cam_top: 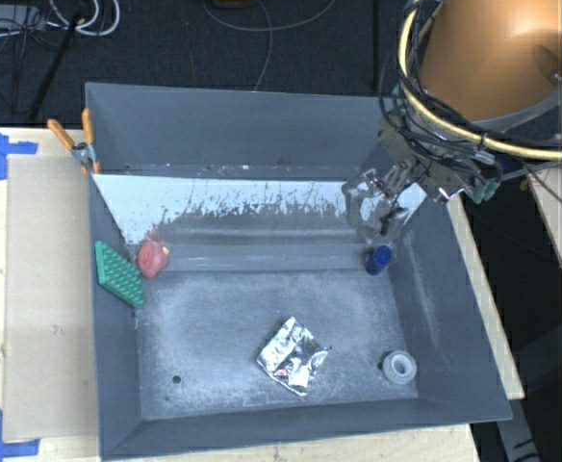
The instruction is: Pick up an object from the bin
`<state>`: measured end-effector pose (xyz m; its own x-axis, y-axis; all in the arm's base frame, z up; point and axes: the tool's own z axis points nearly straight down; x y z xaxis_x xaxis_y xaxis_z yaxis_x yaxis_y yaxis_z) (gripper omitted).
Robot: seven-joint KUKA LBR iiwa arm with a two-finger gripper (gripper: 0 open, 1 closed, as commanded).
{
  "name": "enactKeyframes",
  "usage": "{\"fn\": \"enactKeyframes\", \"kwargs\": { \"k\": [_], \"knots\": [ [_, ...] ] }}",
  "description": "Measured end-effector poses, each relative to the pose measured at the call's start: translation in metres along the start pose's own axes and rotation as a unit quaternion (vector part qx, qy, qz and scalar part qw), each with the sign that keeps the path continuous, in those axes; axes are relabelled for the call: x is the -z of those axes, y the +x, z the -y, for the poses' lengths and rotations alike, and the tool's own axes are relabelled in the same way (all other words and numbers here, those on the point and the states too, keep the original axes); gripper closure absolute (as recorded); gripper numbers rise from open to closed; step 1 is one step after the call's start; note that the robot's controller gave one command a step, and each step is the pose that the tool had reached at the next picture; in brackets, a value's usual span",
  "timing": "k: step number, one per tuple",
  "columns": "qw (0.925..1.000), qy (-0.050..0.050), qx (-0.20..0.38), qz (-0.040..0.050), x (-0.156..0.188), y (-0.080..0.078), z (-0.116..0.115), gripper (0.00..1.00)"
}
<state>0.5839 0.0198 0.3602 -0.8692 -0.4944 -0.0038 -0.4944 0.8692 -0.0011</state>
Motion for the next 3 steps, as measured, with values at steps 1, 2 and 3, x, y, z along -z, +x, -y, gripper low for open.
{"fn": "enactKeyframes", "kwargs": {
  "k": [1, 2, 3],
  "knots": [
    [0.9977, -0.003, 0.067, -0.0055, -0.131, 0.017, -0.022, 1.00],
    [0.9977, -0.001, 0.067, -0.0019, -0.126, 0.016, -0.021, 0.00],
    [0.9870, 0.000, 0.160, 0.0002, -0.115, -0.011, 0.004, 0.00]
  ]
}}
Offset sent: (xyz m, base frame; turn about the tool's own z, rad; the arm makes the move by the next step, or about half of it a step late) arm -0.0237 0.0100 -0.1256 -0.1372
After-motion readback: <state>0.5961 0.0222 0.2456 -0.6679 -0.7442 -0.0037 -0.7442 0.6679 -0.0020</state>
